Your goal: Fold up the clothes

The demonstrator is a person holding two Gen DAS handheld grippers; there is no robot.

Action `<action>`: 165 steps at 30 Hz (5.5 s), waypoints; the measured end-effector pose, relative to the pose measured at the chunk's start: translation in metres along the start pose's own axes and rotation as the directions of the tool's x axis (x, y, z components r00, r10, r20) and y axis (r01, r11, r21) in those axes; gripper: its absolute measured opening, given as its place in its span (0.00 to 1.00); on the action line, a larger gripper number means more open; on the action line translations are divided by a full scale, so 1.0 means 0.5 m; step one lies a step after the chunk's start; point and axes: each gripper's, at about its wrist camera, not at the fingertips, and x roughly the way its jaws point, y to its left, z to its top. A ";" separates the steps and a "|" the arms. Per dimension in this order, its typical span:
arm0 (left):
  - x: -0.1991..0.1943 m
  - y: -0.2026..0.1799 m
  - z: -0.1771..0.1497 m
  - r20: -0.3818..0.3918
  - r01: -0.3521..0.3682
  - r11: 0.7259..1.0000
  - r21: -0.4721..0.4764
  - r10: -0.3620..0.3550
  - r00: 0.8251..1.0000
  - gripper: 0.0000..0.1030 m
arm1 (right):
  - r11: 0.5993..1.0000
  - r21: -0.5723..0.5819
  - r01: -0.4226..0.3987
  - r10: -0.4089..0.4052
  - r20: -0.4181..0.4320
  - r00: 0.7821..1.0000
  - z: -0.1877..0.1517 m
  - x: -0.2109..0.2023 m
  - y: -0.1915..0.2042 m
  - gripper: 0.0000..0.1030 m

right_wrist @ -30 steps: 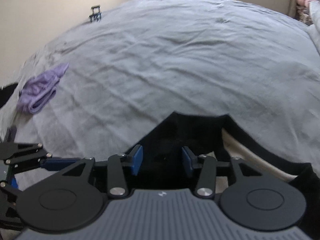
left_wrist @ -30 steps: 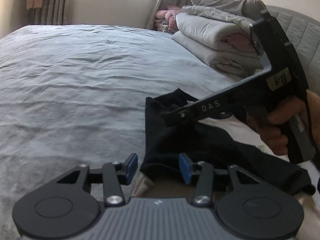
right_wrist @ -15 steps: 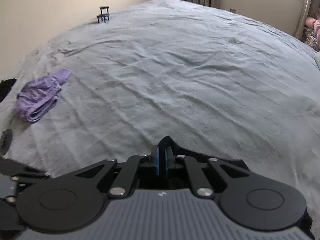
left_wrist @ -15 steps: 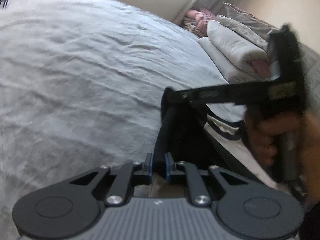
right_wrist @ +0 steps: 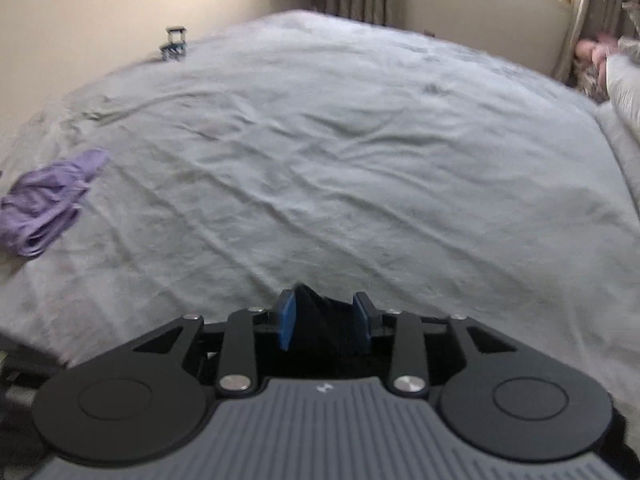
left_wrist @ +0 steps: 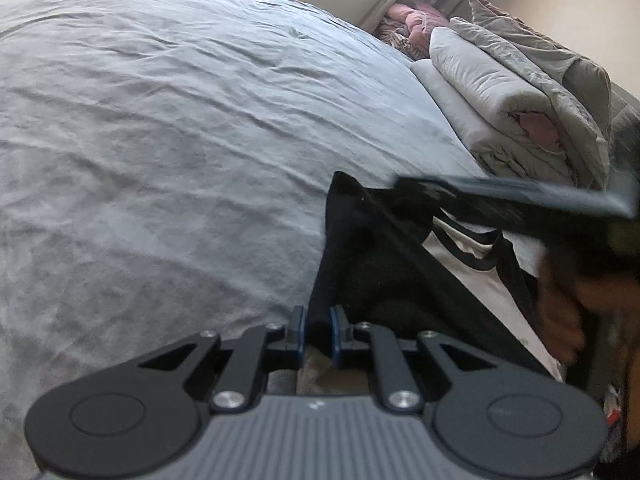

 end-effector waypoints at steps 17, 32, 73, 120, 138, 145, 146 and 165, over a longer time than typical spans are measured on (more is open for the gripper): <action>-0.009 0.016 0.007 -0.011 0.053 0.996 -0.066 -0.054 0.998 0.12 | 0.996 0.033 0.080 -0.081 0.028 0.996 -0.122 -0.084 0.011 0.33; -0.022 0.055 0.027 0.010 0.050 0.983 -0.176 -0.049 0.999 0.13 | 0.989 -0.141 0.031 -0.039 -0.048 0.998 -0.170 -0.069 0.153 0.07; -0.013 -0.052 -0.031 0.014 0.043 0.995 0.089 -0.045 0.999 0.14 | 0.896 0.006 0.445 -0.444 -0.033 0.895 -0.400 -0.380 0.064 0.04; -0.060 -0.096 -0.025 0.076 -0.125 0.968 0.218 0.111 0.991 0.22 | 0.953 0.070 0.295 -0.294 -0.013 0.956 -0.397 -0.408 0.059 0.19; -0.001 -0.123 -0.070 0.118 -0.189 0.905 0.380 0.155 0.981 0.25 | 0.963 0.123 0.242 -0.234 -0.071 0.970 -0.373 -0.274 -0.019 0.37; -0.006 -0.125 -0.074 0.120 -0.203 0.900 0.385 0.169 0.978 0.25 | 0.958 0.169 0.232 -0.217 -0.102 0.971 -0.399 -0.304 -0.051 0.38; -0.006 -0.125 -0.075 0.122 -0.207 0.898 0.387 0.172 0.977 0.25 | 0.958 0.167 0.232 -0.216 -0.106 0.971 -0.401 -0.307 -0.053 0.38; -0.001 -0.136 -0.102 0.163 -0.314 0.858 0.406 0.270 0.949 0.43 | 0.950 0.189 0.250 -0.225 -0.144 0.964 -0.418 -0.331 -0.071 0.49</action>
